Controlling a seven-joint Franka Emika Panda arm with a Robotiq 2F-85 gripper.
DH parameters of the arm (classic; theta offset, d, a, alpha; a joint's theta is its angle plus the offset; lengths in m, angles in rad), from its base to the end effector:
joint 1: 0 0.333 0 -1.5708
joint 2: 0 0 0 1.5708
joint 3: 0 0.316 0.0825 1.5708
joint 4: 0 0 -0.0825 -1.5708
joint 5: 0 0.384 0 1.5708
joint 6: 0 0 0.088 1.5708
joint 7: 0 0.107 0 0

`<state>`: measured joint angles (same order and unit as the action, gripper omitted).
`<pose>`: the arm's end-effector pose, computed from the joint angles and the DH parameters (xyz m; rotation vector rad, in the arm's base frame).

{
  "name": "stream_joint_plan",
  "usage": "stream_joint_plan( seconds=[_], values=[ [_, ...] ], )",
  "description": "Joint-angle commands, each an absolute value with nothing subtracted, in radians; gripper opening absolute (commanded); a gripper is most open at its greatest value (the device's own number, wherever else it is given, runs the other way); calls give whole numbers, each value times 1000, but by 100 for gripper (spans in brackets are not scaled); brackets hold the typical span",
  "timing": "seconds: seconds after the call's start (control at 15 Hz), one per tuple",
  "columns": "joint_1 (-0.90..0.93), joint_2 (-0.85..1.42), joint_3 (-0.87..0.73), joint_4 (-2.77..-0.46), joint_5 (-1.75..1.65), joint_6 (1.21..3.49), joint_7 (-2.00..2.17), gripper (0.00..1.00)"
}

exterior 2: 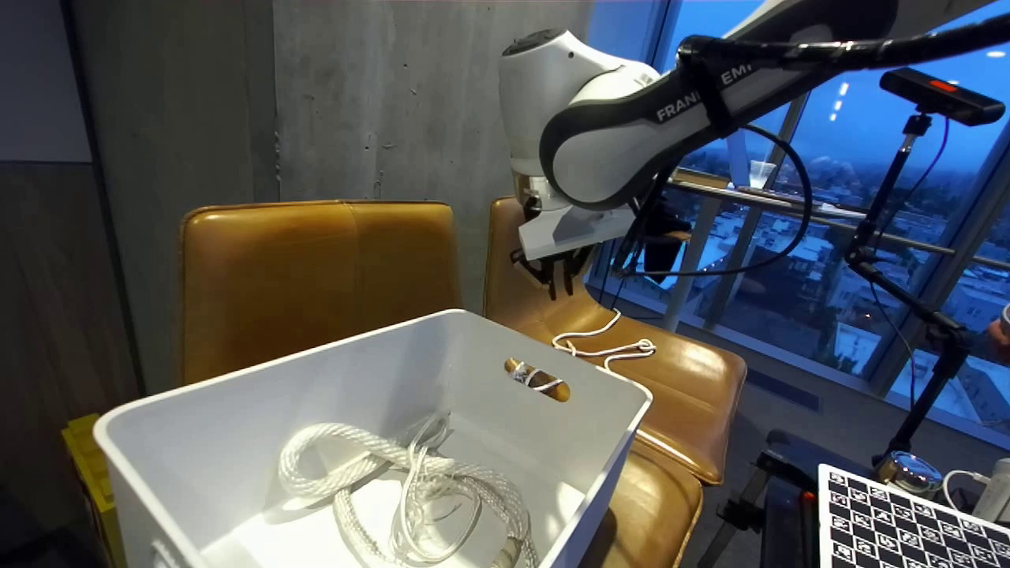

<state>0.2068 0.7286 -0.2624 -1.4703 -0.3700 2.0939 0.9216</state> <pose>0.7111 -0.0245 0.2585 2.4881 -0.9322 0.1686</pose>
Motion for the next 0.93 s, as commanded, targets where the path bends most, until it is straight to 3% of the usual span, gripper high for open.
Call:
stream_joint_plan(
  seconds=[0.0, 0.07, 0.13, 0.27, 0.73, 0.87],
  values=[
    [177, 687, -251, -1533, -396, 2088, 890, 0],
    [169, 686, -249, -1543, -392, 2091, 881, 0],
    [160, 686, -246, -1555, -388, 2103, 871, 29],
    [139, 694, -233, -1576, -370, 2133, 849, 29],
    [105, 782, -221, -1640, -331, 2300, 861, 79],
    [103, 826, -230, -1620, -316, 2325, 867, 81]
  ],
)
